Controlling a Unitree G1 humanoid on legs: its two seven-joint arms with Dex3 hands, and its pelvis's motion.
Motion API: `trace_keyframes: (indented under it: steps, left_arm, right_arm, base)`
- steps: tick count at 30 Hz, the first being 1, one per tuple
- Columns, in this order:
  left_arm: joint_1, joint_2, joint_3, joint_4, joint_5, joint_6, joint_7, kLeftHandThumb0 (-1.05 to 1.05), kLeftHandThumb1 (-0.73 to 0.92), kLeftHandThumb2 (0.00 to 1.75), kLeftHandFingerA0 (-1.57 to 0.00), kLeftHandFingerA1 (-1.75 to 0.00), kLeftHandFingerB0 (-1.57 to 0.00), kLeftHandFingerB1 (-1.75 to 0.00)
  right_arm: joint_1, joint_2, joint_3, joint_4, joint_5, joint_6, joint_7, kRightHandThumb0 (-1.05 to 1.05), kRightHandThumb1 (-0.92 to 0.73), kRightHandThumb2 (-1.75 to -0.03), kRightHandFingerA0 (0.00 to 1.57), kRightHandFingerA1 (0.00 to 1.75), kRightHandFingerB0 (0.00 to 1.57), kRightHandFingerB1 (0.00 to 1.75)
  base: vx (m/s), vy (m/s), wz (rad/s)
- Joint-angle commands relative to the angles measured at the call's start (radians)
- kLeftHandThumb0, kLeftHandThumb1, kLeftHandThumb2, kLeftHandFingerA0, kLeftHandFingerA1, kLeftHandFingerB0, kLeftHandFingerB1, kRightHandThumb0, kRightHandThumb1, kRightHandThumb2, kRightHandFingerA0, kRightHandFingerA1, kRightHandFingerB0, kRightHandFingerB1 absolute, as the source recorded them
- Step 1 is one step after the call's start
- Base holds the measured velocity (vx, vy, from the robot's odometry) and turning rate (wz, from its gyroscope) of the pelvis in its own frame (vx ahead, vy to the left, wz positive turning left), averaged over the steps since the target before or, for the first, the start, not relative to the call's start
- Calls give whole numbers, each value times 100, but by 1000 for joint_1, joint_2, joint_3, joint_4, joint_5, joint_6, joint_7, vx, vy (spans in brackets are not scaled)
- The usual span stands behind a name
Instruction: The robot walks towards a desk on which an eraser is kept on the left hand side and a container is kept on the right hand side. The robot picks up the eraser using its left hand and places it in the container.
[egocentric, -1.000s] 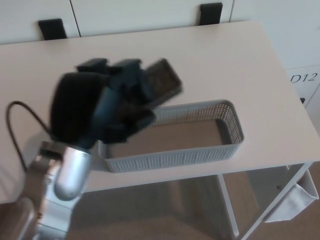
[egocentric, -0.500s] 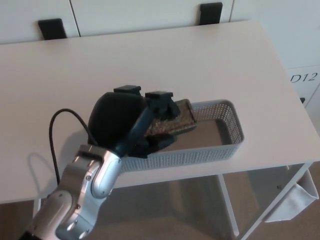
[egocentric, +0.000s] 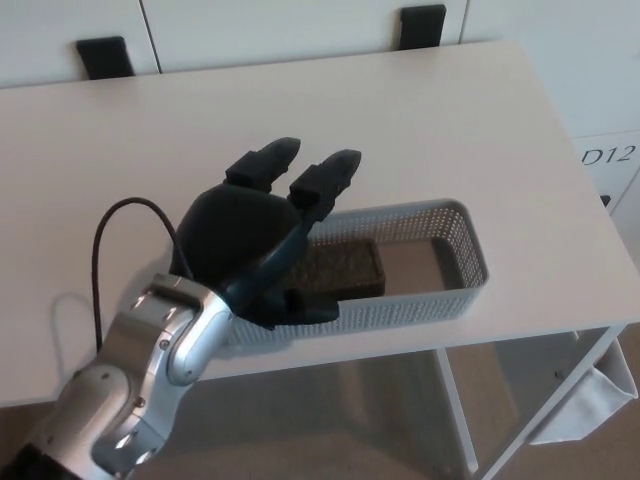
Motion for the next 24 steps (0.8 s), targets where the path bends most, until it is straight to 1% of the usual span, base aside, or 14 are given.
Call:
trace_keyframes:
  steps: [1,4,5,7,8,9,10,11,12,15,17,18,19,24]
  left_arm:
    - [59,21,28,-98,13,5,-25,-101,73,65,0,0,0,0]
    - [158,16,88,-260,-98,-57,-19,-100,66,66,0,0,0,-7]
    - [219,15,129,-363,-242,-96,-72,-93,55,95,0,0,0,-17]
    - [319,30,189,-529,-505,-133,-178,-85,53,90,-12,-3,-6,-29]
    - [355,57,216,-596,-588,-141,-220,-83,49,67,-9,-26,-7,-37]
    - [410,98,263,-684,-730,-166,-279,-36,21,84,0,-50,-3,-50]
    - [450,127,297,-726,-819,-195,-309,-66,41,69,-13,-37,-17,-42]
    - [484,149,331,-754,-923,-228,-341,-27,24,85,-10,-53,-12,-51]
    - [516,171,378,-795,-1037,-214,-393,-47,45,54,-29,-32,-34,-37]
    - [610,255,514,-856,-1387,-149,-569,-47,38,63,-26,-37,-35,-43]
    - [609,308,587,-782,-1586,-127,-791,-67,45,76,-16,-38,-25,-43]
    - [627,334,630,-777,-1634,-104,-856,-71,46,77,-17,-39,-27,-44]
    - [650,341,657,-771,-1653,-123,-891,-65,50,56,-32,-31,-38,-36]
    - [765,356,833,-711,-1808,-45,-1124,-73,38,61,-34,-35,-49,-40]
  right_arm:
    - [-7,-17,6,5,-7,7,13,-33,-58,-58,54,39,44,36]
    - [-19,-18,8,0,-8,21,22,-34,-57,-57,55,40,45,36]
    - [-26,-23,11,3,-15,16,22,-34,-58,-57,55,39,44,36]
    - [-32,-37,13,1,-21,16,30,-34,-58,-58,54,39,44,36]
    - [-35,-40,13,4,-21,16,33,-34,-58,-58,53,39,43,36]
    - [-38,-46,17,3,-23,14,42,-34,-59,-58,52,39,42,36]
    - [-36,-49,20,-1,-24,14,45,-34,-59,-58,52,39,42,36]
    - [-35,-48,24,-7,-26,23,48,-34,-59,-58,51,39,42,36]
    - [-34,-49,25,-9,-25,25,52,-34,-59,-58,51,39,42,36]
    - [-29,-53,31,1,-31,14,45,-35,-59,-58,52,39,43,36]
    - [-26,-55,33,8,-31,15,48,-34,-59,-58,52,39,44,36]
    - [-25,-55,33,13,-28,18,49,-35,-59,-58,52,39,44,36]
    - [-24,-54,34,17,-28,17,48,-35,-58,-58,53,39,45,36]
    - [-35,-43,54,61,-46,5,29,-36,-58,-58,53,39,44,36]
  base:
    - [0,0,0]
    - [0,0,0]
    - [0,0,0]
    - [0,0,0]
    - [0,0,0]
    - [0,0,0]
    - [0,0,0]
    - [0,0,0]
    - [0,0,0]
    - [0,0,0]
    - [0,0,0]
    - [0,0,0]
    - [0,0,0]
    - [0,0,0]
